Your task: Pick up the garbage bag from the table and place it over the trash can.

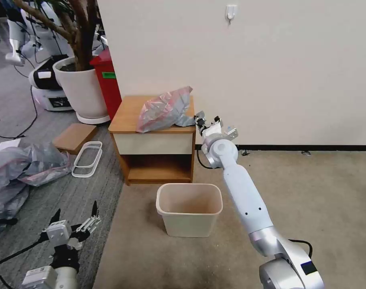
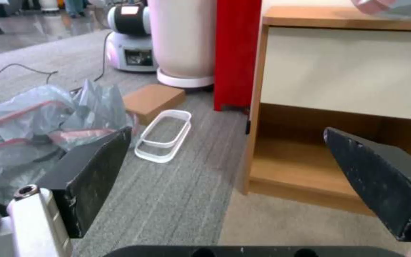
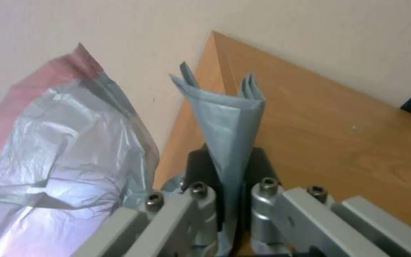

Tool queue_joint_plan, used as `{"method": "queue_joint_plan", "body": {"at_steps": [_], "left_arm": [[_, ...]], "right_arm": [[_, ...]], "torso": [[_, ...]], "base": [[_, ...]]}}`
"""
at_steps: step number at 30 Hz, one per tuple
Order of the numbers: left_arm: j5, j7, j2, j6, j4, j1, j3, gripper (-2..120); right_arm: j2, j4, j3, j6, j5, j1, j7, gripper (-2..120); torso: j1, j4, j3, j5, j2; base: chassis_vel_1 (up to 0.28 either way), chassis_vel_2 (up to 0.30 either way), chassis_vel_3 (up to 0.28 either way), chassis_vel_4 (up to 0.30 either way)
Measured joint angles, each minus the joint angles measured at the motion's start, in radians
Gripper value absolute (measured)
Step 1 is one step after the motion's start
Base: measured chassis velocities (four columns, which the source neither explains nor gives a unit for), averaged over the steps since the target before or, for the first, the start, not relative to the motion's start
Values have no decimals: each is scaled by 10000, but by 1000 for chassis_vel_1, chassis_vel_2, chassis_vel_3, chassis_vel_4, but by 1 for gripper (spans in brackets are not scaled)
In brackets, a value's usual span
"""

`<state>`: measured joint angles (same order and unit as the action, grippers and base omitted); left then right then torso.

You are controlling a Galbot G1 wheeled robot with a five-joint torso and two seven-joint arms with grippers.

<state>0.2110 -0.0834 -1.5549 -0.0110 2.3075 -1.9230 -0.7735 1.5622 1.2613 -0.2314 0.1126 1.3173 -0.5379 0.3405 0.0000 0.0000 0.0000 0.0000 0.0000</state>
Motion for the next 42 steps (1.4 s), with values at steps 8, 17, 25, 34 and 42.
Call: {"method": "queue_joint_plan", "body": {"at_steps": [8, 17, 25, 34, 42], "left_arm": [[-58, 4, -21, 41, -70, 11, 72, 100], [-69, 7, -39, 61, -157, 95, 179, 100], [-78, 9, 23, 66, -283, 302, 346, 100], [-165, 9, -15, 88, -384, 441, 559, 100], [-168, 9, 11, 204, -327, 395, 574, 100]], "right_arm": [[-101, 214, -11, -76, -105, -163, -58, 0], [-465, 1227, 55, -113, -127, -942, 133, 0], [-1168, 3912, 261, 67, 15, -2489, 851, 0], [-1517, 6642, 791, 264, -410, -5521, 1285, 0], [-1433, 6860, 1718, 125, -1818, -6950, 1271, 0]], "torso": [[0, 0, 0, 0, 0], [1, 1, 0, 1, 0], [0, -1, -1, 0, 2], [0, -2, -1, 0, 2], [1, 0, -1, 0, 2]], "base": [[0, 0, 0, 0], [0, 0, 0, 0], [0, 0, 0, 0], [0, 0, 0, 0], [0, 0, 0, 0]]}}
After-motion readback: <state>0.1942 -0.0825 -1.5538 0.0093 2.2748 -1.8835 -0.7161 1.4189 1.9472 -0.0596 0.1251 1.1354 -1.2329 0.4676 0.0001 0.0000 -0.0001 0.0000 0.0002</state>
